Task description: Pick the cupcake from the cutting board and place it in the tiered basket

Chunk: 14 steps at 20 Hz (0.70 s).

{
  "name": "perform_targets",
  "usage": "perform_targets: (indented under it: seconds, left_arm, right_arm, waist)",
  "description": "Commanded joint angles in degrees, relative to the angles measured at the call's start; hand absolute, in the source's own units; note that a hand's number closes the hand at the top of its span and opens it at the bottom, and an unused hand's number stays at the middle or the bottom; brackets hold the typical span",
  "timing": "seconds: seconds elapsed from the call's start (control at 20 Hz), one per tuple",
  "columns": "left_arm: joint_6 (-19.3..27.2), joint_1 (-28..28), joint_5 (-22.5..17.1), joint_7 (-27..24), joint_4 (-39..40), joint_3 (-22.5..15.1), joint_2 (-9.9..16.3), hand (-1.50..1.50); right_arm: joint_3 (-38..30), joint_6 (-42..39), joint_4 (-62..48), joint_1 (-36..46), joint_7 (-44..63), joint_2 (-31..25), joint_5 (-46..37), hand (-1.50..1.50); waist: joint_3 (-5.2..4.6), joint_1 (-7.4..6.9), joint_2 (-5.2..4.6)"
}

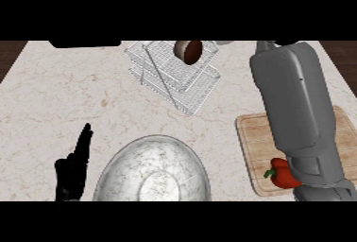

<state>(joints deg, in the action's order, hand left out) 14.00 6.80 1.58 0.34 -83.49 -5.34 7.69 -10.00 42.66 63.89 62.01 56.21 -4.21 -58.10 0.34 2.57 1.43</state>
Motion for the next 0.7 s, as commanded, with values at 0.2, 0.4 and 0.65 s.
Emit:
perform_targets:
  seconds: [0.2,0.4,0.65]
  left_arm:
    - [0.24,5.52,-0.8,-0.83,1.39,0.51,-0.77,0.0]
    - [0.55,4.85,-1.32,0.67,0.16,1.89,0.0,0.0]
    - [0.09,4.65,-1.86,0.04,0.05,2.94,0.67,0.0]
  right_arm:
    - [-1.47,-11.1,27.46,-15.03,7.99,-4.25,0.94,-1.5]
    - [-2.05,-17.45,40.03,-25.45,7.48,-6.93,6.3,-1.5]
    - [-2.22,-24.15,58.39,-36.68,9.46,-8.12,13.52,-1.5]
  waist:
    - [-0.32,3.16,0.76]
    - [-0.23,4.63,0.76]
    - [-0.29,4.69,0.55]
